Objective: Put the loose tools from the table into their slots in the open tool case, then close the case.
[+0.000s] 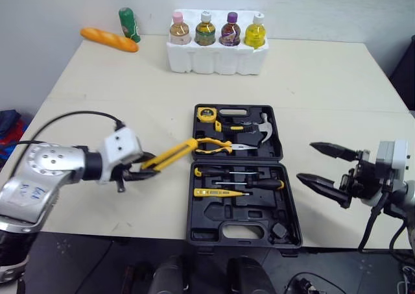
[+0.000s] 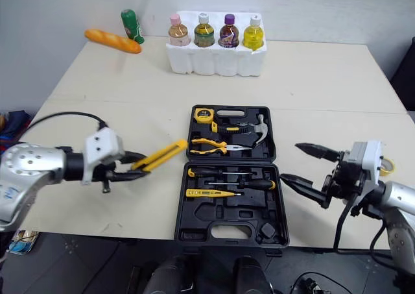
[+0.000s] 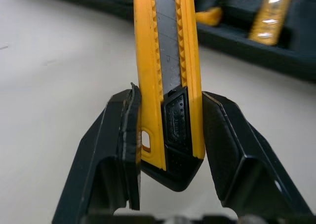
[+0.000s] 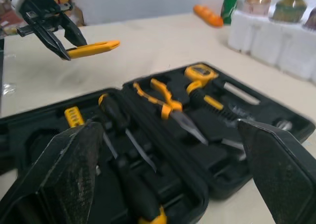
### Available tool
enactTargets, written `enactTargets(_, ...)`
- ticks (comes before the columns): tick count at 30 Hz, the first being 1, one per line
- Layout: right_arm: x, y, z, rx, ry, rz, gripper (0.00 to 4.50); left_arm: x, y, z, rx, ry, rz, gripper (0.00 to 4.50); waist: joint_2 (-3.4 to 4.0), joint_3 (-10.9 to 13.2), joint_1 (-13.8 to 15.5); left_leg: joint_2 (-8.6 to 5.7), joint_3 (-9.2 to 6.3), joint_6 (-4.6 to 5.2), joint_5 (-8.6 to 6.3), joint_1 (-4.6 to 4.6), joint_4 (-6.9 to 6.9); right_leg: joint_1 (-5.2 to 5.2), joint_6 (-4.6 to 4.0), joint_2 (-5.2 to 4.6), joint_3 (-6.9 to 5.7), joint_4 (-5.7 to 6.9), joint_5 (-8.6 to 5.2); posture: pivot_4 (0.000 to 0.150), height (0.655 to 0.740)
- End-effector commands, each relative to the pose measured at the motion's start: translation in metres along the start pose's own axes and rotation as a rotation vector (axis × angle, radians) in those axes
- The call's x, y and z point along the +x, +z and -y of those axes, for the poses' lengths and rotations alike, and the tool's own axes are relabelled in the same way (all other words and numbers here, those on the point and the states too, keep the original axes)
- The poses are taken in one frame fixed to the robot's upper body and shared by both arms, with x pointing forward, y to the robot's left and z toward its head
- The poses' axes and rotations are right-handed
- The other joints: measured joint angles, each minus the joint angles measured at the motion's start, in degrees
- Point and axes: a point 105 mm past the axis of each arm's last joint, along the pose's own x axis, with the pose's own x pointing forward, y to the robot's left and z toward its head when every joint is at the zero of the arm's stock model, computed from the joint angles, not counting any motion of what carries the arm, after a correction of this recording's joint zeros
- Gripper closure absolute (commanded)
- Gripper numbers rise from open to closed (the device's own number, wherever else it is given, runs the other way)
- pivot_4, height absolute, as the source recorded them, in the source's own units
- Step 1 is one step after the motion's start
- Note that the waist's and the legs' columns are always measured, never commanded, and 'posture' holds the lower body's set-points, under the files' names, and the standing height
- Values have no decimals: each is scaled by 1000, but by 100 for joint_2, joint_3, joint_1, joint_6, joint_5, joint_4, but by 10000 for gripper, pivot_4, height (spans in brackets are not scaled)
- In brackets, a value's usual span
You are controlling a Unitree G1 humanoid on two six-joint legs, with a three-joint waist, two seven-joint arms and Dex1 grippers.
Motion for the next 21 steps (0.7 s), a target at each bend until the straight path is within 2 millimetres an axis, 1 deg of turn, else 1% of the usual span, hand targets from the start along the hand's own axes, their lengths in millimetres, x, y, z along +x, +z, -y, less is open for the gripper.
enactTargets(1,-6,11,-5,-67,8,-5,0,11,34,15,81,-124,84,31457,-5,3,14,2,-4,1,0,-4,13,3,5,19,3,1,3,1500,7400)
enactTargets(3,-10,7,-8,-48,-8,-6,0,23,46,26,65,-221,113,31457,-4,2,13,3,-5,8,2,-4,27,10,17,24,17,2,9,1500,7400)
enactTargets(5,-19,0,-16,-22,-23,-21,0,36,53,45,52,-365,100,31457,-4,2,13,2,-7,11,4,6,30,22,23,25,28,0,13,1500,7400)
enactTargets(6,-23,-3,-19,-15,-27,-28,0,41,54,51,41,-405,92,31457,-4,2,21,1,-7,12,4,5,30,22,23,26,35,0,13,1500,7400)
enactTargets(8,-32,-11,-26,-10,-27,-62,0,60,57,55,70,-445,69,31457,-4,2,27,2,-11,11,4,6,30,24,22,31,47,-1,13,1500,7400)
enactTargets(10,-37,-15,-30,-13,-23,-83,0,71,59,59,95,-475,50,31457,-3,2,47,1,-10,11,4,6,35,24,22,35,51,-1,13,1500,7400)
enactTargets(14,-42,-22,-37,-16,-16,-113,0,86,56,68,123,-527,-2,31457,9,-5,-8,9,-5,6,6,15,43,27,22,45,63,5,13,1500,7400)
enactTargets(15,-44,-23,-39,-15,-15,-119,0,91,56,69,135,-521,-8,31457,22,-13,-6,10,-7,4,8,20,43,29,19,46,63,8,11,1500,7400)
enactTargets(17,-48,-26,-43,-14,-16,-134,0,106,48,60,152,-415,-77,31457,37,-22,10,11,-8,1,9,26,42,35,18,45,63,11,10,1500,7400)
enactTargets(19,-50,-26,-44,-15,-21,-139,0,107,45,65,106,-435,-95,31457,39,-23,14,10,-11,4,9,30,50,41,17,43,64,14,10,1500,7400)
enactTargets(21,-51,-28,-46,16,-28,-155,0,106,43,67,101,-449,-100,31457,38,-22,10,14,-19,9,5,17,66,37,16,42,62,21,9,1500,7400)
